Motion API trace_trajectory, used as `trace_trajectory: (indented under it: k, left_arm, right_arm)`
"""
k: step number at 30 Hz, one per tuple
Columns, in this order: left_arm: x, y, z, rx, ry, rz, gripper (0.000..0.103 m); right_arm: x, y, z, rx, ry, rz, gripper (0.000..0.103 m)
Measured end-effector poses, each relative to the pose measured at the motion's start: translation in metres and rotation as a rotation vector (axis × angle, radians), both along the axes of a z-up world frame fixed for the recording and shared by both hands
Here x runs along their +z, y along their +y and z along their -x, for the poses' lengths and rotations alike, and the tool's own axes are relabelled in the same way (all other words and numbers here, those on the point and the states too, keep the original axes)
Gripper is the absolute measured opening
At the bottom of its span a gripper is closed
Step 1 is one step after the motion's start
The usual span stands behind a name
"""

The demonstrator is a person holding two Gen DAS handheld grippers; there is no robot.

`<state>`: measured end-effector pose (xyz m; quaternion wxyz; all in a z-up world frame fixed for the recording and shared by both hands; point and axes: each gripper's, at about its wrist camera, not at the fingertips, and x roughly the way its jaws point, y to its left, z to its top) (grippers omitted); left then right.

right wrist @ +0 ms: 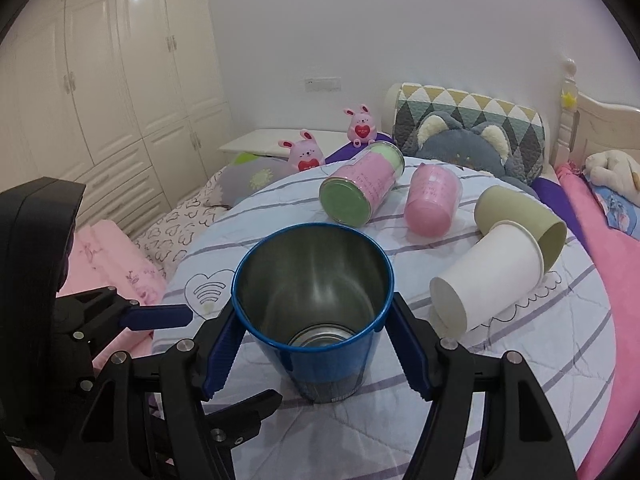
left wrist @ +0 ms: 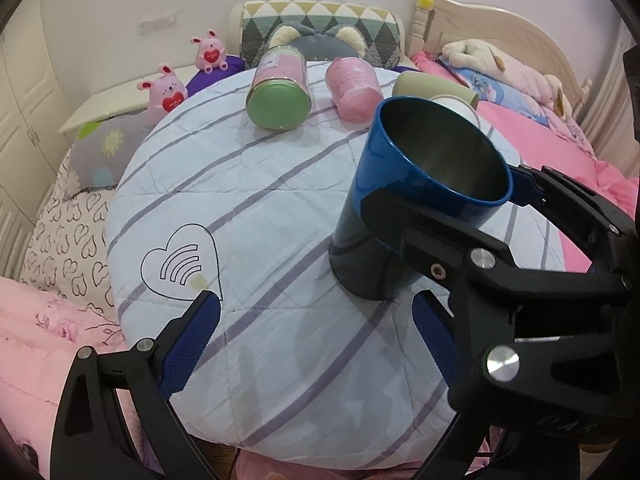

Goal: Flip cup upright
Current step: 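Rotate the tumbler upright with the right tool and lower it onto the table, then open the right tool and withdraw it from the upright tumbler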

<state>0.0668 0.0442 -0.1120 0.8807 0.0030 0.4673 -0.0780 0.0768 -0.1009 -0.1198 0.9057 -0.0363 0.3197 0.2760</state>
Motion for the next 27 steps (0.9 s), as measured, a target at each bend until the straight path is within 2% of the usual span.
trace_trajectory:
  k: [3,4,5,16,22,27]
  left_arm:
    - [0.005,-0.002,0.003,0.0,-0.012,-0.007,0.098]
    - [0.006,-0.003,0.004,0.0,-0.015,-0.008,0.098]
    - [0.007,-0.004,0.004,0.001,-0.018,-0.009,0.098]
    - [0.035,-0.016,0.026,0.023,-0.113,-0.028,0.098]
    - [0.059,-0.026,0.042,0.045,-0.191,-0.01,0.098]
    - [0.073,-0.039,0.054,0.079,-0.259,-0.036,0.098]
  right_arm:
    - [0.004,-0.003,0.002,-0.005,-0.003,-0.013,0.072]
    - [0.006,-0.004,0.003,-0.009,-0.009,-0.015,0.074]
    - [0.008,-0.005,0.004,-0.013,-0.014,-0.015,0.081]
    - [0.035,-0.024,0.031,-0.049,-0.014,-0.016,0.081]
    - [0.063,-0.057,0.05,-0.111,-0.019,-0.021,0.082]
    - [0.083,-0.095,0.06,-0.205,-0.036,-0.044,0.082]
